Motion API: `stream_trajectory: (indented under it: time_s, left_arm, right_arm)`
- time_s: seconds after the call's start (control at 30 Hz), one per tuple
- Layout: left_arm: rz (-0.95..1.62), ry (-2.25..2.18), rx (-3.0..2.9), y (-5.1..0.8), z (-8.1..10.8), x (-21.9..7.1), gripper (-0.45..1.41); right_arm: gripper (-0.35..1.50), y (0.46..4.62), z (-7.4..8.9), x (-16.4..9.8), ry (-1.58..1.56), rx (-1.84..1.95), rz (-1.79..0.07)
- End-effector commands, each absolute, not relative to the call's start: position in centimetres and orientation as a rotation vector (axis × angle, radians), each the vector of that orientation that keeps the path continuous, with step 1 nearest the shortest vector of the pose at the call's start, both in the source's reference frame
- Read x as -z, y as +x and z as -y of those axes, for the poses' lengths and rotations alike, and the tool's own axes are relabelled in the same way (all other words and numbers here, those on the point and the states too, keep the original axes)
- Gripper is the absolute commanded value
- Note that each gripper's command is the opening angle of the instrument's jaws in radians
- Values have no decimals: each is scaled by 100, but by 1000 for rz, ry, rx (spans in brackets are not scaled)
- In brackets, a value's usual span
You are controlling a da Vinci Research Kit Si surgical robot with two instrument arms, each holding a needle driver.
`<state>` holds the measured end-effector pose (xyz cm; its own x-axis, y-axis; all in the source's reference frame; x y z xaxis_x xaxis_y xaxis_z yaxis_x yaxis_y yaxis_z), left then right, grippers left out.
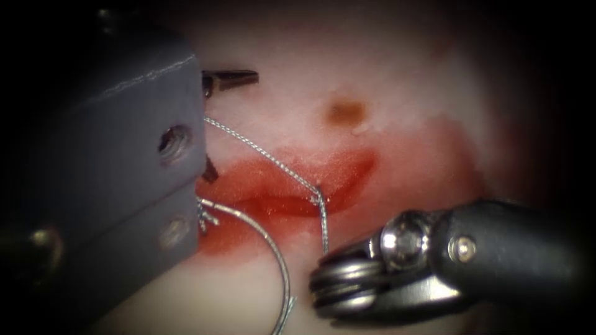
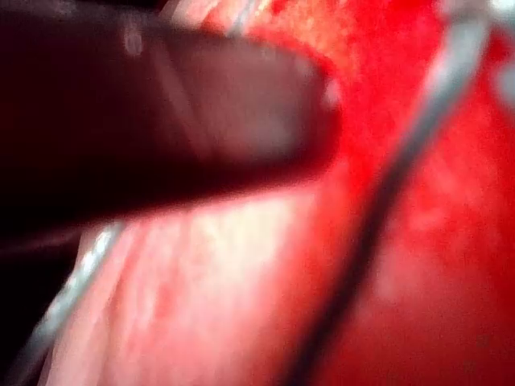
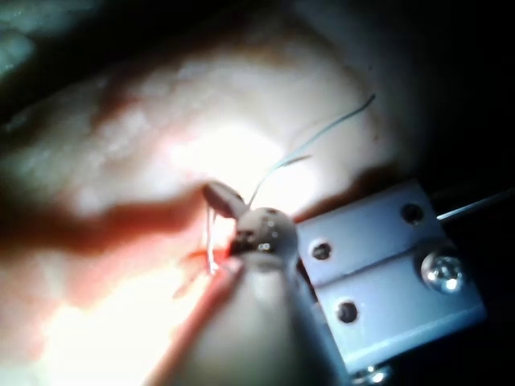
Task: Wound Closure
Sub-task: Pull the right gripper down and the left gripper up.
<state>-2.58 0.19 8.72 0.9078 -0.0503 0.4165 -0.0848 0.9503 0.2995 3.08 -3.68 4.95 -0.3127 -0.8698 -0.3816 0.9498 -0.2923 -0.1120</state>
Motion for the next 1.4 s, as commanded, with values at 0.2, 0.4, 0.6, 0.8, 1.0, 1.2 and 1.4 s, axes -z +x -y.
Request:
stream_trajectory:
  time_s: [0.2, 0.4, 0.6, 0.8, 1.0, 1.2, 1.4]
  left_arm:
    - [341, 379, 199, -263, -26, -856, 106]
    - [98, 324, 239, -257, -28, -841, 106]
    - [84, 255, 458, -239, -30, -823, -18]
    - [163, 196, 479, -233, -31, -815, 5]
    - [314, 298, 587, -238, -39, -826, 136]
    - [609, 400, 876, -220, -31, -837, 140]
    - [549, 335, 548, -223, -20, -841, 135]
  right_arm:
    - [-35, 320, 361, -490, 285, 1861, -377]
    - [-35, 320, 360, -490, 285, 1860, -378]
    - [-35, 320, 360, -489, 286, 1860, -379]
    - [-35, 320, 359, -488, 290, 1854, -382]
    - [-35, 319, 359, -488, 289, 1848, -379]
    - [-35, 319, 358, -487, 290, 1848, -380]
    - [-35, 319, 358, -488, 290, 1842, -379]
